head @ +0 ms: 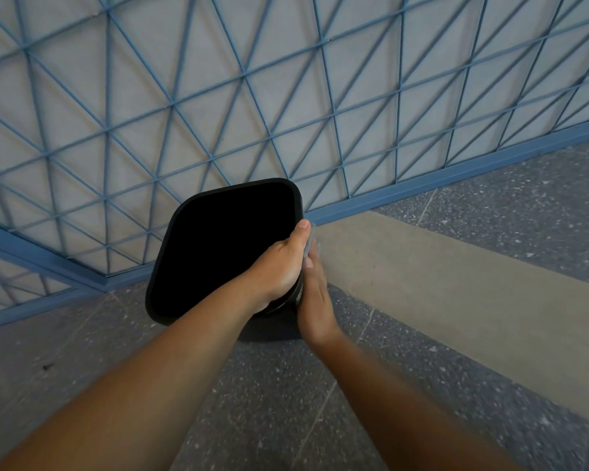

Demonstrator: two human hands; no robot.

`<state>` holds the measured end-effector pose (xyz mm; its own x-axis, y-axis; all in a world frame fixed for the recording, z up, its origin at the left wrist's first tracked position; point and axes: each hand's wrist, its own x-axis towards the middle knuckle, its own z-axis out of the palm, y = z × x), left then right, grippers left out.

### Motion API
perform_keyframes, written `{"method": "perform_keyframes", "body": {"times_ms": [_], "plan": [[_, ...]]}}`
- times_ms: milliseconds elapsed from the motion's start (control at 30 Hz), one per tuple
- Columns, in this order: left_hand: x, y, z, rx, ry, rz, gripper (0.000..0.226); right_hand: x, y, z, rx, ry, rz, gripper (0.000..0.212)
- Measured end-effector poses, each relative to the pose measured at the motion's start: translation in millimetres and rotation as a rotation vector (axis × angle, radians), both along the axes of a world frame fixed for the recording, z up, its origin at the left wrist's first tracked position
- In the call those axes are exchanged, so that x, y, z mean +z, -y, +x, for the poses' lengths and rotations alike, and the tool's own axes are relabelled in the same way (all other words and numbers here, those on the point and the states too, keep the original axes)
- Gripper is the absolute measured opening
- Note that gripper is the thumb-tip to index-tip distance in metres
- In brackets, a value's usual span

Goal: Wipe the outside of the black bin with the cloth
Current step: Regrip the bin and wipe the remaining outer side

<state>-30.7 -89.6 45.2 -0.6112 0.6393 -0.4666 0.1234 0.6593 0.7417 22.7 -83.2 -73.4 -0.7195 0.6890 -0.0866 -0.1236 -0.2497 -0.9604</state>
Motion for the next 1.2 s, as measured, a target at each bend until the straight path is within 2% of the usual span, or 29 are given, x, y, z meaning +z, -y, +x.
{"method": "perform_keyframes", "body": {"times_ms": [67,100,167,200,267,367,533,667,833,867,1000,1100,1200], "plan": [[1.9,-0.6,0.7,0.014,-0.018,-0.027,0.062,-0.6,21.4,11.4,-0.025,-0.073,0.04,0.077],[2.4,-0.8,0.5,0.015,-0.026,-0.034,0.062,-5.7,26.3,15.3,-0.025,-0.071,0.043,0.084],[2.7,-1.0,2.0,0.008,-0.04,-0.027,0.061,-17.9,13.7,10.9,-0.019,0.014,0.026,0.096],[4.3,-1.2,3.7,0.004,-0.046,-0.028,0.059,-19.9,2.6,6.3,-0.014,0.054,0.014,0.096],[3.2,-1.6,2.9,0.008,-0.029,-0.025,0.058,-12.5,-6.2,-0.9,-0.01,0.077,0.013,0.089],[2.6,-0.9,0.8,0.016,-0.018,-0.038,0.063,3.7,22.1,11.0,-0.058,-0.029,0.026,0.072],[5.3,-0.5,4.0,0.013,-0.033,-0.029,0.06,-5.4,11.2,10.4,-0.07,0.045,0.019,0.08],[1.1,-0.3,2.0,0.017,-0.02,-0.022,0.06,5.0,26.5,12.5,-0.102,-0.024,0.125,0.068],[0.2,-0.2,2.1,0.014,-0.018,0.015,0.058,5.1,10.9,3.1,-0.118,-0.06,0.002,0.055],[-0.5,0.0,1.5,0.004,-0.006,0.027,0.057,9.7,4.9,-1.2,-0.11,-0.065,0.023,0.056],[-2.4,1.5,-0.5,-0.015,-0.024,0.045,0.055,7.8,-24.5,-16.5,-0.039,-0.072,0.128,0.08],[-1.9,-0.3,0.2,-0.023,-0.034,0.071,0.052,14.6,-65.3,-34.3,0.051,-0.013,0.127,0.072],[-3.5,0.4,-2.0,-0.024,-0.035,0.072,0.052,19.3,-60.1,-30.3,0.1,0.007,0.102,0.065]]}}
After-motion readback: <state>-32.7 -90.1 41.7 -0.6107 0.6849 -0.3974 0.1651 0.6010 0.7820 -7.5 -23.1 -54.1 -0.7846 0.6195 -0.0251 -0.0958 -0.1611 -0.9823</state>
